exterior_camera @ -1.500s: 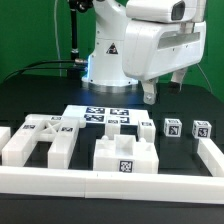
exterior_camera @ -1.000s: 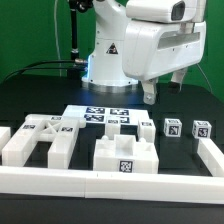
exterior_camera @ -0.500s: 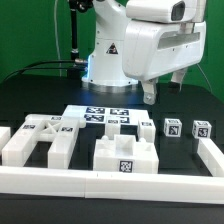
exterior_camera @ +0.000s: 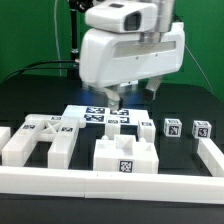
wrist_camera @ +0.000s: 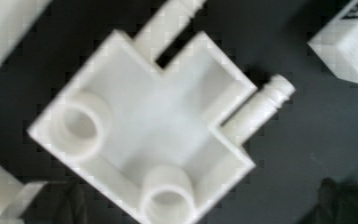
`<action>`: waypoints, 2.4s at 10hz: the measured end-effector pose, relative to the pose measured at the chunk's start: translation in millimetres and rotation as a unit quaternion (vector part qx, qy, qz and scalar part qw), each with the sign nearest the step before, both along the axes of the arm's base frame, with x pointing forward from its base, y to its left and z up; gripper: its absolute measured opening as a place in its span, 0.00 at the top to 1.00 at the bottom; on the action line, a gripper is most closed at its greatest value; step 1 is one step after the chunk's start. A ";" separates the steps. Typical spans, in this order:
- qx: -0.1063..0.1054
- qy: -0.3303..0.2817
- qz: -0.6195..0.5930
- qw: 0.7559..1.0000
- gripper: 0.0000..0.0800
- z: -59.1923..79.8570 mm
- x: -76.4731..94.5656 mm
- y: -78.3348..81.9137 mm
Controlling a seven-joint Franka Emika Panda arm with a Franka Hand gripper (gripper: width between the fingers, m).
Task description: Assemble chair
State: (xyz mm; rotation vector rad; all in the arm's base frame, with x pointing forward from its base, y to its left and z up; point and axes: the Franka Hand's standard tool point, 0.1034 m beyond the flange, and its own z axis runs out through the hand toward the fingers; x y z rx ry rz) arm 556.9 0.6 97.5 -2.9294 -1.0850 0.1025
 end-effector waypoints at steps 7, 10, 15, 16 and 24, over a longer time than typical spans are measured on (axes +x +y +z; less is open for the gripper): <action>0.000 0.003 -0.267 0.964 0.19 -7.9 12.5 -21.9; 0.003 -0.011 -0.347 0.938 0.19 -35.9 19.1 -23.6; 0.006 -0.028 -0.334 0.942 0.19 -75.6 19.5 -25.1; 0.008 -0.037 -0.333 0.942 0.19 -80.2 19.9 -20.6; 0.008 -0.037 -0.331 0.943 0.96 -79.9 20.3 -20.0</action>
Offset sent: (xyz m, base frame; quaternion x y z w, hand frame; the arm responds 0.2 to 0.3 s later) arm 0.0000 0.0000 0.0000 0.0000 0.0000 0.1938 0.9810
